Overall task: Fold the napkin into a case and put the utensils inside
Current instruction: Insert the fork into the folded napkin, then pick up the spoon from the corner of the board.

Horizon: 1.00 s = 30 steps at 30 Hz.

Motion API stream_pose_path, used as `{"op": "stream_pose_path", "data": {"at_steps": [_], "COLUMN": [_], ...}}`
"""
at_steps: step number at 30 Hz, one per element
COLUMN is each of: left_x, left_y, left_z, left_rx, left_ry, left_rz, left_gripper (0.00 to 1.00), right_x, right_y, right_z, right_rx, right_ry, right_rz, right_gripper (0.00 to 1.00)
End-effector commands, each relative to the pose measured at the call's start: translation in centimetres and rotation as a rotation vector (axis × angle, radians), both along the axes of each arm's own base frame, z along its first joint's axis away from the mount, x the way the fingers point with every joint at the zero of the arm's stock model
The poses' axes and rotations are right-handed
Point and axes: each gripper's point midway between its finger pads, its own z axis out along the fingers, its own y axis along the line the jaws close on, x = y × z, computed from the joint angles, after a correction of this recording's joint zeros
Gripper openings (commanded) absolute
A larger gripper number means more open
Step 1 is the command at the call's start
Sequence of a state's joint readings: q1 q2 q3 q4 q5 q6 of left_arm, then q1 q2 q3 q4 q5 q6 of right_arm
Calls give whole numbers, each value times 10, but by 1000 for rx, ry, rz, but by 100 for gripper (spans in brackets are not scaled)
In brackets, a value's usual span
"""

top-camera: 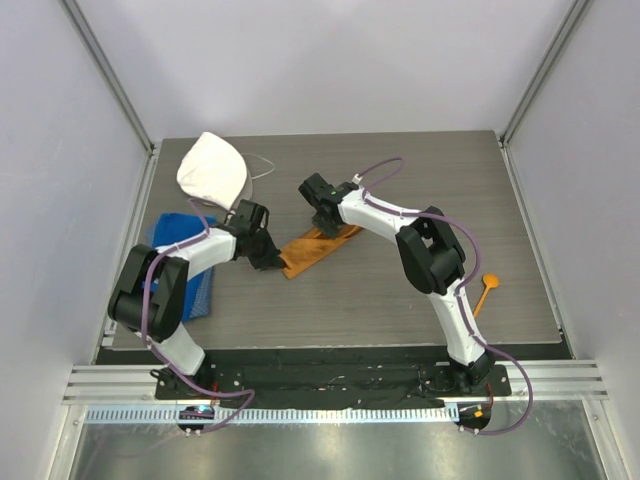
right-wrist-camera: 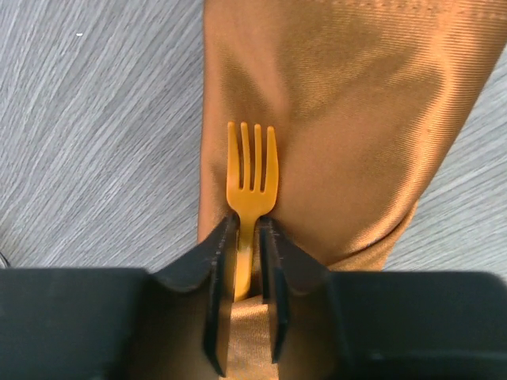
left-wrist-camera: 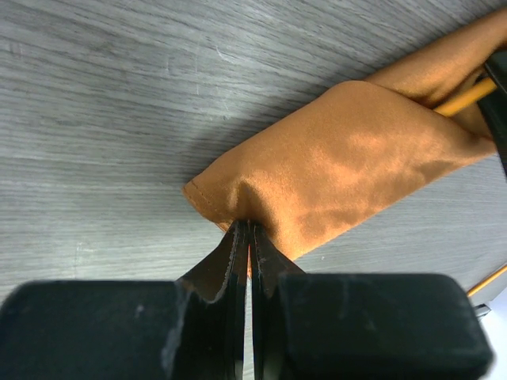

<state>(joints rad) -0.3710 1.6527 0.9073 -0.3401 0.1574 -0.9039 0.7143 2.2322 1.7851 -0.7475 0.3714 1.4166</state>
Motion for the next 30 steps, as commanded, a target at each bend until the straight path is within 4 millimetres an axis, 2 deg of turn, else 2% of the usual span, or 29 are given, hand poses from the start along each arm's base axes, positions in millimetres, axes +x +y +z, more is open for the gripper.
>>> {"op": "stream_pose_path", "data": {"at_steps": [1,7,11,14,15,16,17,18,19,20,21,22,23,24,25,26,27,28,29,30], "left_x": [9,10,10,6,3,0,-3,-9,-16,-21,-26,-37,-47,-55,-64,-77,-84,-91,-102,-107], "left_y": [-4,-6,-10,-15,-19,-24,-27,-33,-39,-47,-54,-67,-78,-84,-93,-104,-109,-116,-125,-131], "left_z": [22,33,48,59,72,78,86,103,111,121,131,150,159,169,183,188,194,201,202,204], "left_rx": [-22,-41,-68,-97,-125,-140,-156,-194,-217,-253,-282,-352,-383,-412,-458,-475,-492,-514,-527,-536], "left_ry": [-84,-107,-137,-143,-166,-177,-189,-215,-234,-253,-273,-284,-293,-305,-313,-319,-325,-327,-318,-316], "left_rz": [-6,-8,-22,-48,-63,-82,-98,-129,-168,-206,-248,-320,-387,-431,-488,-548,-582,-622,-667,-695], "left_gripper": [7,8,8,9,9,11,13,15,23,28,32,37,39,41,44,45,47,48,48,49], "right_x": [5,6,5,7,5,4,2,-1,-4,-7,-13,-14,-26,-38,-47,-59,-79,-92,-102,-118], "right_y": [5,-7,-18,-32,-41,-52,-64,-87,-104,-120,-155,-176,-194,-252,-277,-298,-320,-366,-375,-385], "right_z": [38,59,76,105,112,133,144,141,168,174,153,159,176,145,138,141,109,99,93,74], "right_rx": [40,-24,-64,-119,-163,-175,-195,-258,-262,-276,-319,-336,-290,-313,-303,-256,-239,-206,-167,-160], "right_ry": [-81,-137,-166,-210,-218,-255,-271,-252,-308,-314,-262,-285,-326,-247,-238,-253,-174,-138,-126,-75], "right_rz": [9,45,72,106,149,150,160,193,191,193,187,195,187,98,44,14,-14,-143,-145,-167], "right_gripper": [31,39,43,44,47,47,48,57,61,67,78,83,87,92,93,95,98,98,98,99]}}
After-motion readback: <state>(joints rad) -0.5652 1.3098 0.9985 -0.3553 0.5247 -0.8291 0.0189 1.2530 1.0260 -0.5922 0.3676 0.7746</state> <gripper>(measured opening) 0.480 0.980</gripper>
